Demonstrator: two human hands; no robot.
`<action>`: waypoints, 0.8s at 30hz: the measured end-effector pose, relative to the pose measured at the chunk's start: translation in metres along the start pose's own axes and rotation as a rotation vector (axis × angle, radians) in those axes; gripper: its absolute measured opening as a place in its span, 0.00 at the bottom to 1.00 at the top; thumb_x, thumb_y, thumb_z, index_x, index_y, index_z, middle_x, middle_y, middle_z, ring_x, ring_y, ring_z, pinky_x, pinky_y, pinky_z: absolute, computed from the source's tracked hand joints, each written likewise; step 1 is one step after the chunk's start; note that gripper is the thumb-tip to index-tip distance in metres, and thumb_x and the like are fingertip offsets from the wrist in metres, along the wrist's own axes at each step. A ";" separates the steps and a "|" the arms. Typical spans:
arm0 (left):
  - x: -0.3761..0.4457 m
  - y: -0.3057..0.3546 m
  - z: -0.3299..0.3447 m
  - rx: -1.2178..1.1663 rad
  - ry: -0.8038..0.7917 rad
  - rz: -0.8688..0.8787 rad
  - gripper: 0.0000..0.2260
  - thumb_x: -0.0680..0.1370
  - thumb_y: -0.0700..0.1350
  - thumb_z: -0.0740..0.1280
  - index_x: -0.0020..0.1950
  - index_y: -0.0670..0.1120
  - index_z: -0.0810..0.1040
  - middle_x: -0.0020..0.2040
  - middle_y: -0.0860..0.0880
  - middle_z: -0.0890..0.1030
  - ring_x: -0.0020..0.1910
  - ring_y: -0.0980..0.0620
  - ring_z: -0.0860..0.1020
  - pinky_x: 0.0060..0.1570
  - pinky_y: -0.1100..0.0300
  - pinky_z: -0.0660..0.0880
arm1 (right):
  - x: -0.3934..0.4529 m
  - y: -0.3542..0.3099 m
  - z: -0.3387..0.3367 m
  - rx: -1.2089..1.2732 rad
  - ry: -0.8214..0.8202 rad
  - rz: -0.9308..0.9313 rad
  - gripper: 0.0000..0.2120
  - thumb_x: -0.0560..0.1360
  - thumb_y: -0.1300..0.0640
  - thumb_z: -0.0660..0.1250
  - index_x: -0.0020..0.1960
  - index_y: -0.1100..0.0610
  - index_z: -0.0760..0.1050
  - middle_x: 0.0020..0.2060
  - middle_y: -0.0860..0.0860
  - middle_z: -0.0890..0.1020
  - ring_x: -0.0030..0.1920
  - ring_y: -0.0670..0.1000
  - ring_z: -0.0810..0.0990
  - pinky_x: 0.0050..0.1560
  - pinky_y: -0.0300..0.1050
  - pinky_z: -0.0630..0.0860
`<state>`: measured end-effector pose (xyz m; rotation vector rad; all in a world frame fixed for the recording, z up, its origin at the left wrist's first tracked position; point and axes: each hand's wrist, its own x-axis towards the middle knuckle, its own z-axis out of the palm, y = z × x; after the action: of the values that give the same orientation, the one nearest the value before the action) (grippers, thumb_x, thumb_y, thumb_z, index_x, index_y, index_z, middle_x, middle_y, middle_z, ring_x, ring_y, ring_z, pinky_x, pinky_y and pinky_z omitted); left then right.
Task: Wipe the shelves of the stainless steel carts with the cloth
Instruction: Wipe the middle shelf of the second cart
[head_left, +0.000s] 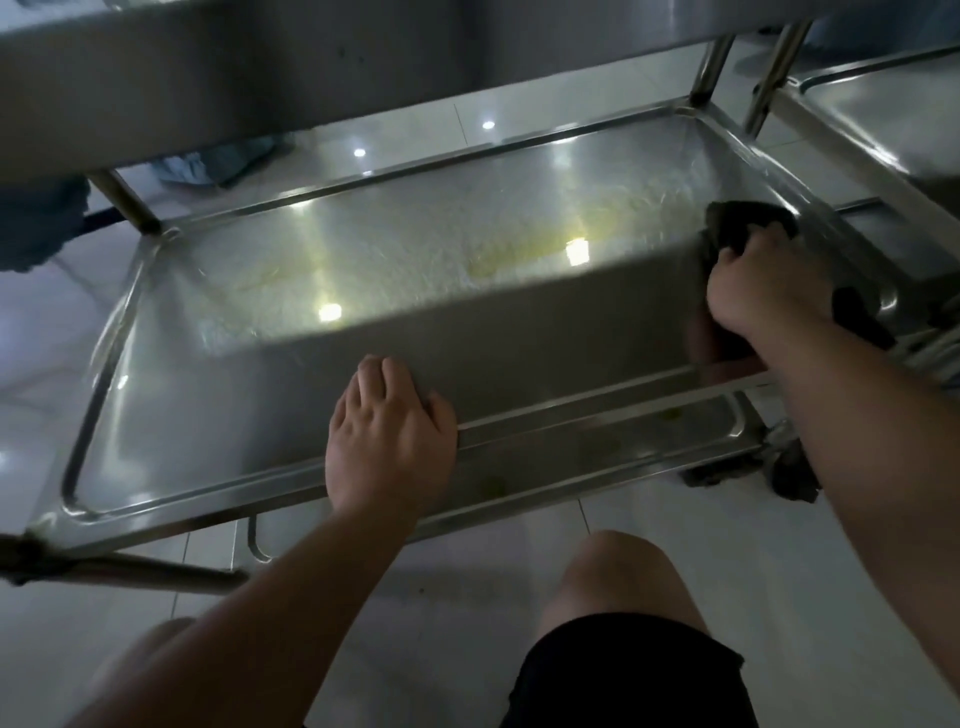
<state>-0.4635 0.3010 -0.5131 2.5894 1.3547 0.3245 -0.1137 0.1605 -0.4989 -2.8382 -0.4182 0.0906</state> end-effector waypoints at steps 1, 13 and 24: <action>0.000 0.000 0.000 0.003 -0.015 0.000 0.16 0.83 0.55 0.55 0.63 0.45 0.69 0.62 0.44 0.74 0.64 0.42 0.75 0.69 0.44 0.73 | -0.007 -0.011 0.005 0.002 -0.004 0.031 0.28 0.85 0.46 0.49 0.83 0.56 0.58 0.83 0.56 0.59 0.81 0.62 0.58 0.80 0.62 0.56; -0.002 -0.001 -0.003 -0.037 -0.006 -0.021 0.15 0.85 0.51 0.54 0.66 0.45 0.69 0.61 0.44 0.72 0.60 0.43 0.76 0.63 0.48 0.74 | -0.132 -0.223 0.051 0.092 -0.547 -1.148 0.24 0.86 0.47 0.58 0.81 0.43 0.65 0.82 0.40 0.61 0.82 0.46 0.56 0.81 0.50 0.52; -0.002 0.001 -0.002 -0.017 -0.014 -0.013 0.11 0.85 0.53 0.57 0.61 0.46 0.69 0.58 0.47 0.69 0.58 0.44 0.74 0.63 0.47 0.75 | 0.073 0.037 -0.020 0.016 -0.057 -0.235 0.30 0.85 0.42 0.55 0.82 0.56 0.60 0.77 0.64 0.68 0.75 0.68 0.69 0.75 0.65 0.65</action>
<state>-0.4643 0.2989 -0.5109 2.5632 1.3584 0.3133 -0.0321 0.1430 -0.4914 -2.7530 -0.7555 0.1269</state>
